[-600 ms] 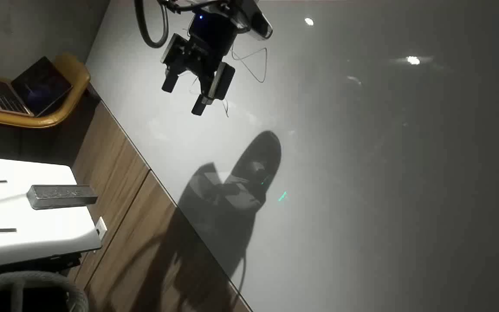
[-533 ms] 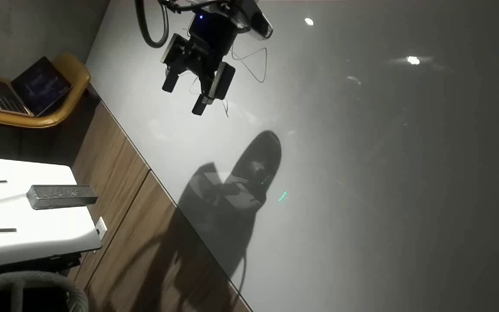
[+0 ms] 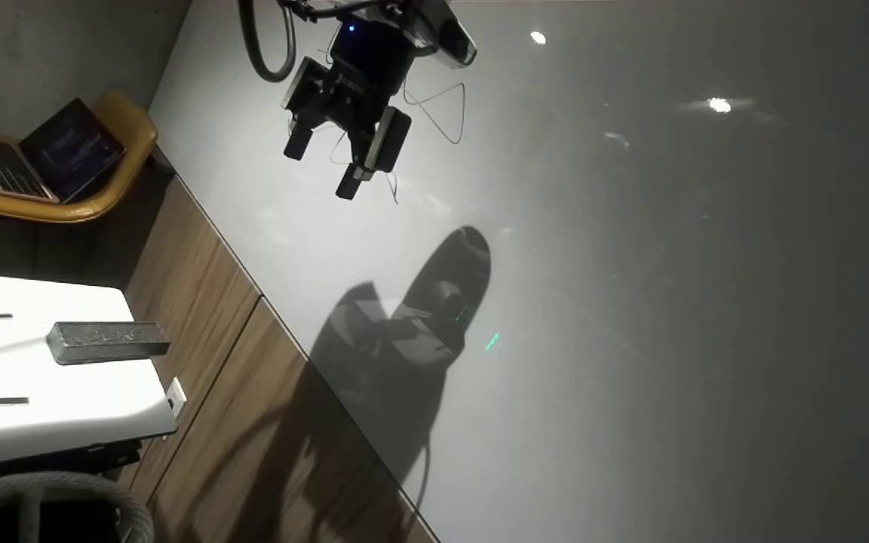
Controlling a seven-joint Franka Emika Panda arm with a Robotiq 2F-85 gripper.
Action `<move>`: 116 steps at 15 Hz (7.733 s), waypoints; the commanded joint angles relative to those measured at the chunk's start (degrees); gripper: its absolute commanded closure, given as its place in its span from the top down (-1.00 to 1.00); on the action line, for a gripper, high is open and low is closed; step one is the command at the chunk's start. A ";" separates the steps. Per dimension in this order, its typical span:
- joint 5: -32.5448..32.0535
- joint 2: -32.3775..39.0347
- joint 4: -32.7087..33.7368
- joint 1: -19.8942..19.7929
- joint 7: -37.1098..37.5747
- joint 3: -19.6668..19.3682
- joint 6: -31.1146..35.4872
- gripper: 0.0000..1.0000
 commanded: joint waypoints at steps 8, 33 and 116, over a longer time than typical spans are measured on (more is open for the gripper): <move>0.12 0.05 0.15 -0.26 -0.09 0.23 -0.17 1.00; 3.24 -7.39 -17.21 5.48 7.13 8.70 11.17 1.00; -6.34 24.84 -27.87 4.22 13.62 9.50 43.20 1.00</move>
